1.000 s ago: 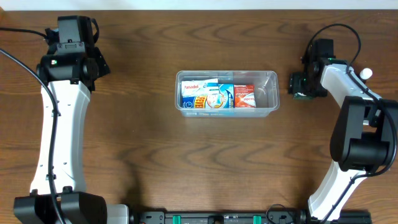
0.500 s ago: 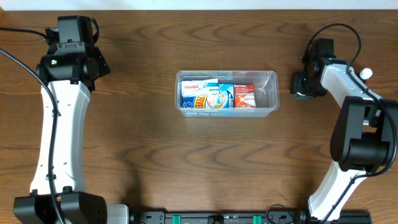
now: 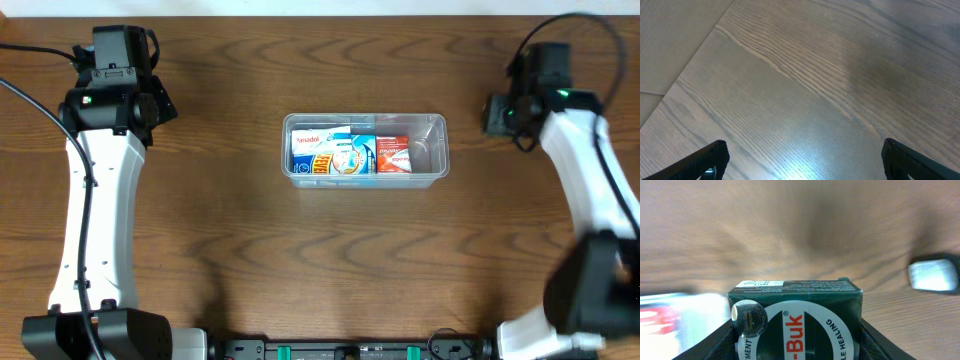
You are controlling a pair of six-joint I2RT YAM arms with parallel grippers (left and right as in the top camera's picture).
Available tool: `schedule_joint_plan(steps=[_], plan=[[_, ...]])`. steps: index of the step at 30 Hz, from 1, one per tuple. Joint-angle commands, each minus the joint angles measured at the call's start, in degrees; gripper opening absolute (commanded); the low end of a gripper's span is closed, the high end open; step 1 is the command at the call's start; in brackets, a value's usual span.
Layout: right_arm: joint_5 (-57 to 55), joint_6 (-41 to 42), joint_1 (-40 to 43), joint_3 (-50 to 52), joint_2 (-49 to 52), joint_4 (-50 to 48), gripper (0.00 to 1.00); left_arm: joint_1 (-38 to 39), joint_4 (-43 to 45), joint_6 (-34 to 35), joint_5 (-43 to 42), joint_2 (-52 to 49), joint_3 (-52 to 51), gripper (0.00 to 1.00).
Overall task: Pack container
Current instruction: 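Lift the green tin and carry it over the container, then lower the green tin into the container beside the red box, release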
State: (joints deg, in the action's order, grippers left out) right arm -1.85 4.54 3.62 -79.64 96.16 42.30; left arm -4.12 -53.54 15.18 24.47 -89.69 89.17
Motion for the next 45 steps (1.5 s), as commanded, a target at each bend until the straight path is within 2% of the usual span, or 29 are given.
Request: schedule_joint_plan(steps=[1,4,8,14,19,27,45], plan=[[1.6,2.9,-3.2,-1.4,-8.6,0.8,0.45,-0.2,0.0,-0.1,1.3,0.2,0.4,0.98],[4.1,5.4,-7.1,-1.4,-13.3,0.9,0.43,-0.2,0.0,-0.1,1.3,0.2,0.4,0.98],[4.0,10.2,-14.1,-1.3,-14.1,1.0,0.42,-0.2,0.0,-0.1,1.3,0.2,0.4,0.98],[2.4,15.4,-24.4,-1.1,-9.1,-0.5,0.44,-0.2,0.0,-0.1,1.3,0.2,0.4,0.98],[0.2,17.3,-29.3,-1.1,-3.0,-2.0,0.44,-0.2,0.0,-0.1,1.3,0.2,0.4,0.98],[0.2,18.5,-31.8,-1.1,5.9,-4.7,0.44,-0.2,0.0,-0.1,1.3,0.2,0.4,0.98],[-3.3,19.3,-32.2,-1.1,12.7,-5.4,0.44,-0.2,0.0,-0.1,1.3,0.2,0.4,0.98]])
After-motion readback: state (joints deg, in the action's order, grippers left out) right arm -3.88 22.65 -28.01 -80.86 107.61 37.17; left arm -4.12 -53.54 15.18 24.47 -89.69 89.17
